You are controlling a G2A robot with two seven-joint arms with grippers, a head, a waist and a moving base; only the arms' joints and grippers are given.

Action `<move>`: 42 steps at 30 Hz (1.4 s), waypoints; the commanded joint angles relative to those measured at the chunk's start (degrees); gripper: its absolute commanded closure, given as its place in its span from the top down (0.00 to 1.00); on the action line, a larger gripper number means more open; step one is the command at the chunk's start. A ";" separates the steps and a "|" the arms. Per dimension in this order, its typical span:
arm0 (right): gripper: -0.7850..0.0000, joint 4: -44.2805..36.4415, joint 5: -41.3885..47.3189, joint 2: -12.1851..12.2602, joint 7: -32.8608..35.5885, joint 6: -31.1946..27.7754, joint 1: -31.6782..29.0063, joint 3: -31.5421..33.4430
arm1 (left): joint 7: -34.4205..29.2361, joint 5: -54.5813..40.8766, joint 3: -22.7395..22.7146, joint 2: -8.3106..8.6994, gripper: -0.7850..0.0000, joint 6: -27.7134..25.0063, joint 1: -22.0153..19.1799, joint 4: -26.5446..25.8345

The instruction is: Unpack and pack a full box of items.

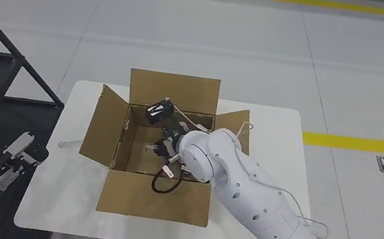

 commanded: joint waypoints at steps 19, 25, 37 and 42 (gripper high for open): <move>1.00 46.98 13.43 -16.38 -12.01 -8.02 9.41 -10.04 | 9.80 3.06 9.98 0.08 1.00 10.50 -3.09 -0.27; 1.00 53.82 13.58 -20.62 -15.38 -6.34 9.76 -11.07 | 10.07 3.14 10.14 0.07 1.00 10.52 -3.00 -0.18; 0.92 59.88 13.71 -24.72 -21.73 -2.54 9.82 -10.69 | 11.60 5.61 13.01 0.23 1.00 9.68 -2.62 -0.23; 0.64 59.88 13.71 -24.72 -21.73 -2.54 9.82 -10.69 | 11.60 5.61 13.01 0.23 1.00 9.68 -2.62 -0.23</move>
